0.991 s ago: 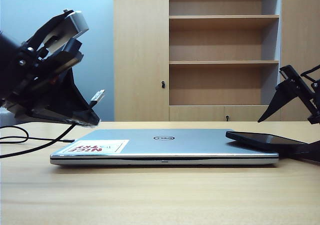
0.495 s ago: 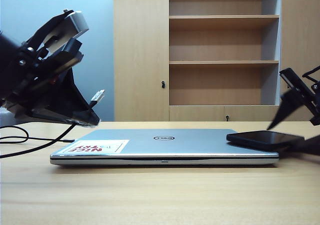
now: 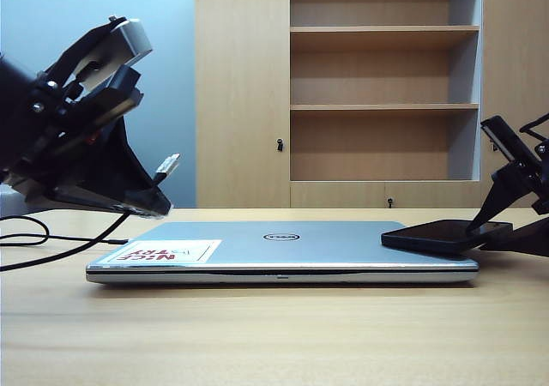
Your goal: Pick up the charging cable and the phone, plug the charging cable into the charging port on the phone, and finally place them back on the table.
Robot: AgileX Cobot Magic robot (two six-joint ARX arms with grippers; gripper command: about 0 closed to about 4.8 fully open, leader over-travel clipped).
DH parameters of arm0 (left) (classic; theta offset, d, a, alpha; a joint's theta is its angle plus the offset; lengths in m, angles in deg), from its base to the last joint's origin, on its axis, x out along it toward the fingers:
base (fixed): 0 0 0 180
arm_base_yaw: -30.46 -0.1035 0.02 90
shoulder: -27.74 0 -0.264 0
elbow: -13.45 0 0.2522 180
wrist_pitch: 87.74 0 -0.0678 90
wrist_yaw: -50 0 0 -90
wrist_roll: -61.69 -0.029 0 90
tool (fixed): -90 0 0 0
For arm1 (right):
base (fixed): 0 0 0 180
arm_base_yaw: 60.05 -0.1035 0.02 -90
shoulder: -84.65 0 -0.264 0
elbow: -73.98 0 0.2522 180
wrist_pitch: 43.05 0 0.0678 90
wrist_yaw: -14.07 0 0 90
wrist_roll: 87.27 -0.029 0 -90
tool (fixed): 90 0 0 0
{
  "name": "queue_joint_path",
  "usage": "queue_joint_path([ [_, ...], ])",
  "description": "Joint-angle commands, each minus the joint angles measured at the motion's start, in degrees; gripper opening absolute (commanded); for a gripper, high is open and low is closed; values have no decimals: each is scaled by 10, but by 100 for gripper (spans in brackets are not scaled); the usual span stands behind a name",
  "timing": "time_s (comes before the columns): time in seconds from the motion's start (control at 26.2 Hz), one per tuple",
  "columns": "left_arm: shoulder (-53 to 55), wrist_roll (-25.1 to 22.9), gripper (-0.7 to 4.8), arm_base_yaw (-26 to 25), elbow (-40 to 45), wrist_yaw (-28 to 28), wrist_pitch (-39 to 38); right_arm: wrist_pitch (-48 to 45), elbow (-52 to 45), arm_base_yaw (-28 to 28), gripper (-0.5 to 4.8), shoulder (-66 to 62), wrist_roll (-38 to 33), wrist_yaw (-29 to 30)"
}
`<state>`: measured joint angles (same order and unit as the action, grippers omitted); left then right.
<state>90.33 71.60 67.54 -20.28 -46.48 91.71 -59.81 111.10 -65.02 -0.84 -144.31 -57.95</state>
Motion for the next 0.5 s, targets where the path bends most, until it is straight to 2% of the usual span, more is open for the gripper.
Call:
queue_joint_path([
  [0.04,-1,-2,-6,0,-1,-2,6,19,-2,0,29,-3,1,-3],
  [0.11,-1,-2,-6,0,-1,-2,6,19,-2,0,-2,-3,5,-3],
  [0.5,-1,-2,-6,0,-1,-2,6,-25,-1,0,-2,-1,48,17],
])
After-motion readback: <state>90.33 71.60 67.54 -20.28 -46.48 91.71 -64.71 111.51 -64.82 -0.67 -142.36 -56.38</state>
